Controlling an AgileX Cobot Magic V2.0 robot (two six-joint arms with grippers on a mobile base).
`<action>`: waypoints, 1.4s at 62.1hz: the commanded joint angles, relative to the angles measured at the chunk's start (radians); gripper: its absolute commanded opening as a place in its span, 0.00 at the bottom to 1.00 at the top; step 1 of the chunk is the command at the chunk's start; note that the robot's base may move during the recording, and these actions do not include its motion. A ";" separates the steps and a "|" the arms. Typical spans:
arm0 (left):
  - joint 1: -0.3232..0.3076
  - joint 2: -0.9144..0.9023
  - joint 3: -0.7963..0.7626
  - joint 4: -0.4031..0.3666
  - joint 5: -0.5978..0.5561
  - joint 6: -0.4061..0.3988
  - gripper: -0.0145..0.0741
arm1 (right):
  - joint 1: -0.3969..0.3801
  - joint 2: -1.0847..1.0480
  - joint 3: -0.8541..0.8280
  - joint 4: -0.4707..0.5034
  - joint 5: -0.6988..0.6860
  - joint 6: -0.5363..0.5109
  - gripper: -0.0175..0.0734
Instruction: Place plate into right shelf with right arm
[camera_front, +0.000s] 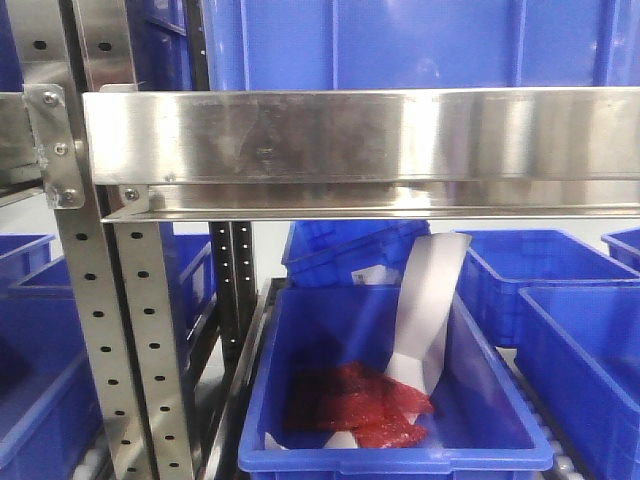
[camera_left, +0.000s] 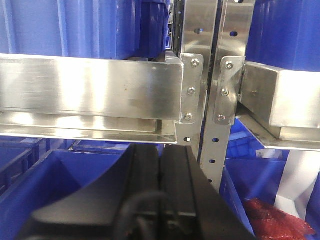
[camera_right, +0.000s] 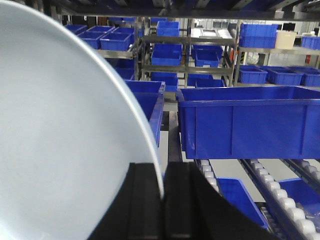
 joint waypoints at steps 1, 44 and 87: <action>-0.002 -0.010 0.010 -0.008 -0.090 -0.007 0.02 | 0.012 0.118 -0.128 0.016 -0.095 -0.005 0.25; -0.002 -0.010 0.010 -0.008 -0.090 -0.007 0.02 | 0.258 0.703 -0.664 0.028 -0.237 -0.005 0.25; -0.002 -0.010 0.010 -0.008 -0.090 -0.007 0.02 | 0.258 0.858 -0.664 0.026 -0.246 -0.006 0.41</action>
